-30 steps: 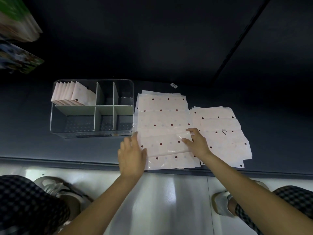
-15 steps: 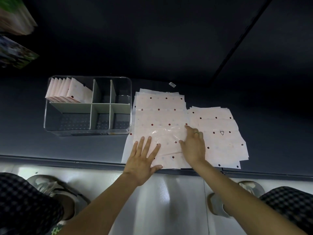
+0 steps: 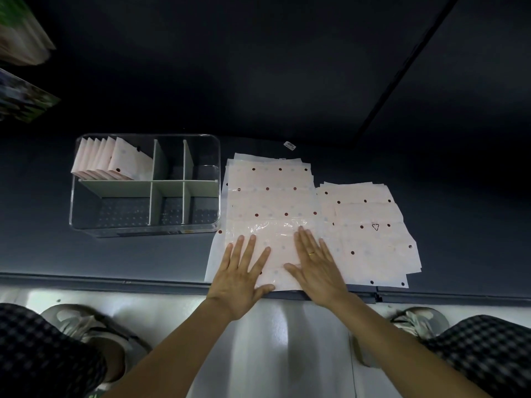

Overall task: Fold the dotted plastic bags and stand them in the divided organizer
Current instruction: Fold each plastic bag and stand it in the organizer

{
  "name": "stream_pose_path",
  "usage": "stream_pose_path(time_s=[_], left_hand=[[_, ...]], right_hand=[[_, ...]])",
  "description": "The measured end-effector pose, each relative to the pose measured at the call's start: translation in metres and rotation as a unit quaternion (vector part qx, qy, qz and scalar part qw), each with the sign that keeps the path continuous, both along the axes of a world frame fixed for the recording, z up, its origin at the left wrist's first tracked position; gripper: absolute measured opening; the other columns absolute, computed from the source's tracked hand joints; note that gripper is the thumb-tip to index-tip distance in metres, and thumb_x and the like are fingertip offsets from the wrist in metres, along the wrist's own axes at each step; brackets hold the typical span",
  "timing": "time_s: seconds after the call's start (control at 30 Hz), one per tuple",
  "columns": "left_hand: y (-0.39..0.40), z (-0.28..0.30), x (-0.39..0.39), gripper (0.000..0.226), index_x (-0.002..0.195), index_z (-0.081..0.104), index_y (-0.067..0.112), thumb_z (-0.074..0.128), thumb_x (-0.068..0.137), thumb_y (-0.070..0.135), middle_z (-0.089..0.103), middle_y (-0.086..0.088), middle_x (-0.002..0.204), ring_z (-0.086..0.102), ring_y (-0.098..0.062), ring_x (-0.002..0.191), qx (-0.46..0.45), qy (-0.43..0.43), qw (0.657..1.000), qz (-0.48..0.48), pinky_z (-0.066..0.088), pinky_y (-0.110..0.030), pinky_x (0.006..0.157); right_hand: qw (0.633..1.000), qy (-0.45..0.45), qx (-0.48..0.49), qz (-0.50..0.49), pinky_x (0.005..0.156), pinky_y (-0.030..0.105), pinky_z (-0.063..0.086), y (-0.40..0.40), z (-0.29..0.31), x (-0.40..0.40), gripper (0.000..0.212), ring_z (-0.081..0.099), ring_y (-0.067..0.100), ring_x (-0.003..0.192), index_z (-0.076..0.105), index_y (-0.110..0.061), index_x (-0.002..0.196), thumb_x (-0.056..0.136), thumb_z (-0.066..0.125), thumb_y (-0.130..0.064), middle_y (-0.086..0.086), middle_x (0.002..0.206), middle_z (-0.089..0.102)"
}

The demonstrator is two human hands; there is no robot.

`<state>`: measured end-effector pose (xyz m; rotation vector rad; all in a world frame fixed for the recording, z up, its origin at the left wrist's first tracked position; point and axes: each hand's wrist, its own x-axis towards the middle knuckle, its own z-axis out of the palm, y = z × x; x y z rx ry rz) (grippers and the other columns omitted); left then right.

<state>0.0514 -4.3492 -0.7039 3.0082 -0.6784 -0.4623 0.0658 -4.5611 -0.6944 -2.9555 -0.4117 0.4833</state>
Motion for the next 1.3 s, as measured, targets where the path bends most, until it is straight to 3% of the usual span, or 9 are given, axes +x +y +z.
stream_pose_path(time_s=[0.13, 0.27, 0.5, 0.6, 0.73, 0.87, 0.97, 1.13, 1.3], left_hand=[[0.0, 0.002, 0.0, 0.076, 0.138, -0.035, 0.029, -0.004, 0.084, 0.07, -0.044, -0.01, 0.144, -0.044, -0.032, 0.128, 0.014, 0.01, 1.0, -0.004, -0.024, -0.046, 0.11], [-0.002, 0.009, 0.002, 0.075, 0.143, -0.027, 0.03, 0.005, 0.088, 0.069, -0.037, -0.01, 0.148, -0.041, -0.031, 0.13, 0.021, 0.021, 1.0, -0.001, -0.022, -0.046, 0.111], [-0.019, 0.042, 0.016, 0.058, 0.145, 0.024, 0.029, 0.029, 0.095, 0.058, 0.019, -0.007, 0.155, 0.009, -0.033, 0.144, -0.03, 0.052, 0.995, 0.075, 0.005, -0.044, 0.118], [-0.025, 0.065, 0.025, 0.03, 0.112, 0.056, 0.023, 0.04, 0.097, 0.044, 0.063, -0.005, 0.105, 0.055, -0.027, 0.106, -0.149, 0.022, 0.979, 0.135, 0.041, -0.035, 0.086], [-0.03, 0.091, 0.026, 0.037, 0.063, 0.046, 0.018, 0.047, 0.097, 0.031, 0.049, 0.001, 0.061, 0.047, -0.023, 0.062, -0.452, 0.135, 0.832, 0.292, 0.033, -0.03, 0.057], [-0.034, 0.109, 0.021, 0.024, 0.082, 0.064, 0.013, 0.052, 0.096, 0.028, 0.067, -0.006, 0.08, 0.062, -0.022, 0.072, -0.611, 0.296, 0.599, 0.424, 0.047, -0.031, 0.072], [-0.035, 0.114, 0.016, 0.024, 0.102, 0.066, 0.009, 0.052, 0.096, 0.026, 0.072, -0.01, 0.097, 0.068, -0.025, 0.089, -0.654, 0.358, 0.507, 0.432, 0.054, -0.038, 0.083], [-0.029, 0.123, 0.014, 0.027, 0.112, 0.062, 0.005, 0.05, 0.097, 0.024, 0.07, -0.015, 0.108, 0.067, -0.028, 0.093, -0.673, 0.39, 0.452, 0.437, 0.054, -0.04, 0.083], [-0.016, 0.128, 0.016, 0.014, 0.098, 0.067, 0.009, 0.06, 0.092, 0.019, 0.072, -0.005, 0.093, 0.068, -0.016, 0.08, -0.634, 0.366, 0.528, 0.43, 0.056, -0.028, 0.07]], right_hand=[[0.999, 0.008, -0.033, 0.006, 0.117, 0.028, -0.011, -0.016, 0.014, 0.002, 0.08, -0.018, 0.013, 0.143, -0.015, -0.012, 0.147, 0.093, 0.019, -0.061, 0.001, 0.152, -0.024], [0.987, -0.109, -0.061, 0.104, 0.099, 0.034, 0.048, -0.017, 0.039, 0.011, 0.069, 0.056, 0.028, 0.12, 0.054, 0.001, 0.129, 0.07, 0.081, -0.023, 0.024, 0.132, 0.052], [0.989, -0.085, 0.006, 0.123, 0.095, 0.027, 0.037, -0.019, 0.064, 0.032, 0.027, 0.054, 0.021, 0.113, 0.064, -0.014, 0.115, 0.091, 0.052, -0.012, 0.004, 0.11, 0.066], [0.974, -0.063, 0.219, -0.02, 0.089, 0.023, 0.037, -0.009, 0.091, 0.041, 0.019, 0.053, 0.015, 0.106, 0.069, -0.019, 0.103, 0.087, 0.06, -0.013, 0.004, 0.101, 0.064], [0.862, -0.085, 0.455, -0.207, 0.093, 0.014, 0.037, 0.007, 0.122, 0.04, 0.043, 0.049, 0.001, 0.11, 0.044, -0.028, 0.129, 0.09, 0.062, -0.024, -0.01, 0.119, 0.054], [0.81, 0.096, 0.496, -0.298, 0.104, 0.025, 0.034, 0.029, 0.126, 0.017, 0.057, 0.042, 0.006, 0.125, 0.022, -0.025, 0.146, 0.096, 0.037, -0.048, -0.01, 0.137, 0.042], [0.807, 0.171, 0.499, -0.265, 0.078, -0.002, 0.037, 0.043, 0.12, -0.001, 0.032, 0.048, -0.025, 0.098, 0.036, -0.031, 0.128, 0.099, 0.032, -0.045, -0.027, 0.118, 0.048], [0.768, 0.168, 0.542, -0.295, 0.068, 0.018, 0.052, 0.039, 0.125, -0.003, 0.015, 0.067, 0.007, 0.078, 0.064, -0.014, 0.1, 0.097, 0.05, -0.021, -0.003, 0.089, 0.071], [0.762, 0.15, 0.547, -0.313, 0.048, 0.012, 0.044, 0.026, 0.133, -0.004, 0.013, 0.06, 0.005, 0.052, 0.064, -0.005, 0.076, 0.088, 0.064, -0.01, -0.006, 0.057, 0.066]])
